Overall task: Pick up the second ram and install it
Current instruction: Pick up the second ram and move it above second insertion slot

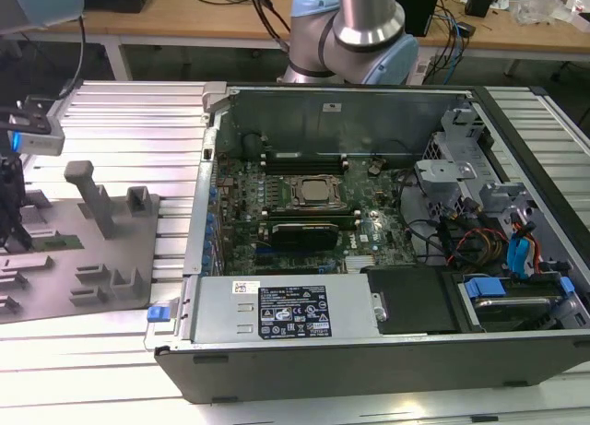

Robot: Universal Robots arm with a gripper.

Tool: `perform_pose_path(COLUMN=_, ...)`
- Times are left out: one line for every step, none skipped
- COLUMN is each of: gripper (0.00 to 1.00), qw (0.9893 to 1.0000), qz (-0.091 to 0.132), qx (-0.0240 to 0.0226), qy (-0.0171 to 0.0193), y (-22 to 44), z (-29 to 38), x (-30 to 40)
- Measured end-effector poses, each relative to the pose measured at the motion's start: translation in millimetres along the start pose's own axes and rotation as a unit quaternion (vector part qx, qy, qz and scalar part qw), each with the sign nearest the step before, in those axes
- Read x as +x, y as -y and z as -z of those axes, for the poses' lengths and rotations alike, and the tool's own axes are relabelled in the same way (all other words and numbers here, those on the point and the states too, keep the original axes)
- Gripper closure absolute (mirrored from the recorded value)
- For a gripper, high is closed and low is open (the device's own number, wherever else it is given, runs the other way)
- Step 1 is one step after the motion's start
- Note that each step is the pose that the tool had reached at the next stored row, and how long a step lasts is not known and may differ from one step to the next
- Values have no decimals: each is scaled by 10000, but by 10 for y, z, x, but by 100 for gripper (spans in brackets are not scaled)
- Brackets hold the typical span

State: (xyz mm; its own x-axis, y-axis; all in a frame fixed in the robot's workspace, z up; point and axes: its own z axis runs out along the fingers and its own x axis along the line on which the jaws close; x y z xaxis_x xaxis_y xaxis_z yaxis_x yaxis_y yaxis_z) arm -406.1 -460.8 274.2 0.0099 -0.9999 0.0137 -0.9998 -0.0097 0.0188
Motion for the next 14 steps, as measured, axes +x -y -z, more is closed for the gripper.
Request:
perform_pose_path(gripper=86, qw=10000, qz=0, qx=0, qy=-5, y=-1, z=34, x=-1)
perform_pose_path(gripper=86, qw=10000, qz=0, qx=-1, qy=-8, y=-1, z=62, x=-2)
perform_pose_path(gripper=86, qw=10000, qz=0, qx=-1, qy=-12, y=-2, z=105, x=-3)
perform_pose_path(gripper=86, qw=10000, qz=0, qx=0, qy=-13, y=-2, z=132, x=-3)
perform_pose_path(gripper=86, qw=10000, qz=0, qx=0, qy=-18, y=-3, z=186, x=-5)
perform_pose_path(gripper=86, qw=10000, qz=-1, qx=0, qy=-25, y=-5, z=244, x=-6)
perform_pose_path(gripper=86, qw=10000, qz=-1, qx=-1, qy=-34, y=-6, z=307, x=-8)
perform_pose_path(gripper=86, qw=10000, qz=-1, qx=-1, qy=-41, y=-7, z=360, x=-10)
perform_pose_path(gripper=86, qw=10000, qz=-1, qx=-1, qy=-49, y=-7, z=406, x=-11)
perform_pose_path(gripper=86, qw=10000, qz=-1, qx=0, qy=-55, y=-8, z=432, x=-12)
perform_pose_path(gripper=86, qw=10000, qz=-1, qx=-1, qy=-63, y=-9, z=461, x=-12)
perform_pose_path(gripper=86, qw=10000, qz=-1, qx=-1, qy=-74, y=-9, z=516, x=-13)
perform_pose_path(gripper=86, qw=10000, qz=-2, qx=-1, qy=-78, y=-10, z=544, x=-15)
perform_pose_path(gripper=86, qw=10000, qz=-2, qx=-1, qy=-83, y=-11, z=573, x=-15)
